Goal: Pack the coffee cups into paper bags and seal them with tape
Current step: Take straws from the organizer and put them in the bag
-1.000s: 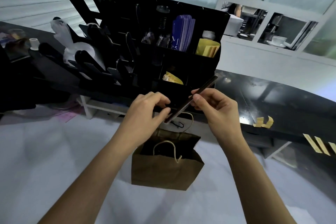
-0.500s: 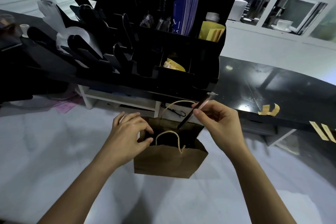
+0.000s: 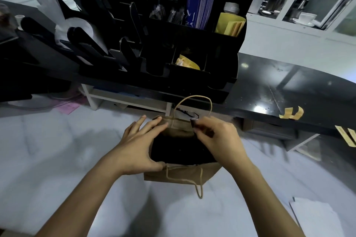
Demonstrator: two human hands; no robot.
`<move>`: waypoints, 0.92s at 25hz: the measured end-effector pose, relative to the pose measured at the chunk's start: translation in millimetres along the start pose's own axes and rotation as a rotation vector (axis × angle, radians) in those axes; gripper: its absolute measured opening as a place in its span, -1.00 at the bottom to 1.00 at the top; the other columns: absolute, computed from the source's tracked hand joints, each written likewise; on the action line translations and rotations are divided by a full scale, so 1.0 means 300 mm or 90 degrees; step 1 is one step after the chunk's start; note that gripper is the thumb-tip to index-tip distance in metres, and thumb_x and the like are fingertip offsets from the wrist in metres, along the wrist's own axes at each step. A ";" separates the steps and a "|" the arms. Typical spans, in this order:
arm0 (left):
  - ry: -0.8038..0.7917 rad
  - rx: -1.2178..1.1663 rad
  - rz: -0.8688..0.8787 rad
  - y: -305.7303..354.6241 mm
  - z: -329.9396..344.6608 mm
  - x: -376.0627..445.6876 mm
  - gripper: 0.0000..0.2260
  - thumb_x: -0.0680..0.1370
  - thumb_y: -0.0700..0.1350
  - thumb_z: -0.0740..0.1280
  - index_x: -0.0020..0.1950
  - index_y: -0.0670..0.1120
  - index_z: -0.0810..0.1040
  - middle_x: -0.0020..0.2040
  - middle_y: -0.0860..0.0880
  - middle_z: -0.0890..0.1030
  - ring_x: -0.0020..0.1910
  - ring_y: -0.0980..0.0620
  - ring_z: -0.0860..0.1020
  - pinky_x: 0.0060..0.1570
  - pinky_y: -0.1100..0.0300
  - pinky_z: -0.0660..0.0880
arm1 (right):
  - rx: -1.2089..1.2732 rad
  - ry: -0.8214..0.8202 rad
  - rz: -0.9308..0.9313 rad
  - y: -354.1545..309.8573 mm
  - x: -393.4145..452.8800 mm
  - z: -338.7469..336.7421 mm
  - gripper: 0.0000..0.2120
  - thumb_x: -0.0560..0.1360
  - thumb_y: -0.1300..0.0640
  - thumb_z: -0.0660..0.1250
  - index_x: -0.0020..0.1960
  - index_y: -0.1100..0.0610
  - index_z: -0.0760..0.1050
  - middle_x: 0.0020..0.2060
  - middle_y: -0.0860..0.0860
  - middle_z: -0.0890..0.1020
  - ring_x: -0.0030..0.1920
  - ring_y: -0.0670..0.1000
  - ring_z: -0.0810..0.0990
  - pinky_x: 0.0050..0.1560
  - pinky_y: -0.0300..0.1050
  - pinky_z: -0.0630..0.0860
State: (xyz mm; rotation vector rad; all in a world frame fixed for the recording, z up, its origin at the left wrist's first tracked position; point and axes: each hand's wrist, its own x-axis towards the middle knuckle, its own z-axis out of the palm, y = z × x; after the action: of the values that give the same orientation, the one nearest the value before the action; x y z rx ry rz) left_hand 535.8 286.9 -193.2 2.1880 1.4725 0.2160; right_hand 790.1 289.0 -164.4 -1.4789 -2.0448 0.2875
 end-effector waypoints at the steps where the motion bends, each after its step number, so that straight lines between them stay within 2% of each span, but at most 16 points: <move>1: 0.000 -0.016 0.003 -0.001 -0.001 -0.001 -0.03 0.35 0.30 0.46 0.58 0.34 -0.11 0.57 0.34 -0.21 0.56 0.13 -0.34 0.54 -0.02 -0.10 | -0.056 -0.018 -0.024 0.005 0.008 0.012 -0.79 0.55 0.14 0.40 0.15 -0.03 0.64 -0.05 -0.13 0.67 -0.04 -0.04 0.63 -0.03 -0.06 0.59; 4: -0.001 -0.059 0.012 -0.004 -0.001 -0.001 0.03 0.33 0.28 0.49 0.57 0.34 -0.15 0.56 0.38 -0.20 0.56 0.17 -0.30 0.54 -0.04 -0.03 | -0.182 -0.096 -0.060 0.015 0.031 0.062 -0.70 0.55 0.18 0.32 0.24 -0.05 0.60 -0.05 -0.03 0.64 -0.01 0.09 0.62 -0.11 0.00 0.55; 7: -0.013 -0.089 0.021 0.001 -0.002 -0.003 0.06 0.34 0.24 0.52 0.56 0.35 -0.20 0.49 0.45 -0.18 0.54 0.23 -0.28 0.52 -0.01 0.00 | -0.239 -0.147 -0.034 0.012 0.059 0.118 -0.67 0.57 0.22 0.27 0.28 -0.03 0.58 0.00 0.01 0.62 0.01 0.12 0.61 -0.13 0.00 0.54; 12: -0.015 -0.130 0.010 0.003 -0.006 -0.006 0.10 0.32 0.20 0.55 0.54 0.39 -0.24 0.55 0.39 -0.15 0.55 0.22 -0.26 0.52 -0.07 0.06 | -0.248 -0.209 0.002 -0.007 0.083 0.179 -0.69 0.60 0.22 0.24 0.30 0.03 0.53 0.11 0.04 0.66 0.07 0.11 0.65 0.03 0.02 0.60; 15: -0.019 -0.139 0.014 -0.001 -0.007 -0.009 0.10 0.32 0.19 0.55 0.54 0.39 -0.24 0.51 0.44 -0.14 0.55 0.24 -0.25 0.52 -0.05 0.06 | -0.233 -0.204 0.007 -0.017 0.073 0.175 -0.65 0.59 0.21 0.25 0.36 0.02 0.45 0.09 0.04 0.66 0.05 0.11 0.65 -0.01 0.01 0.60; 19: -0.018 -0.129 0.016 0.001 -0.007 -0.007 0.10 0.33 0.19 0.55 0.55 0.37 -0.23 0.54 0.39 -0.14 0.55 0.24 -0.24 0.51 -0.04 0.05 | -0.224 -0.187 0.013 -0.010 0.066 0.147 -0.71 0.60 0.16 0.26 0.31 0.04 0.48 0.08 0.03 0.65 0.04 0.10 0.64 -0.02 -0.02 0.58; 23: -0.020 -0.121 0.023 -0.003 -0.008 -0.009 0.08 0.34 0.20 0.55 0.55 0.37 -0.21 0.35 0.61 -0.24 0.51 0.30 -0.23 0.52 -0.01 0.03 | -0.245 -0.165 0.009 0.002 0.056 0.124 -0.77 0.58 0.14 0.27 0.22 0.06 0.54 0.02 0.02 0.65 0.01 0.12 0.61 -0.06 -0.02 0.51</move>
State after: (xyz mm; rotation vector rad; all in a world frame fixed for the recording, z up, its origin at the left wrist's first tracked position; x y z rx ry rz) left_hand 533.0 285.4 -191.3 2.0570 1.3376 0.3191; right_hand 765.7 310.8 -188.9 -1.7600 -2.3978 0.0971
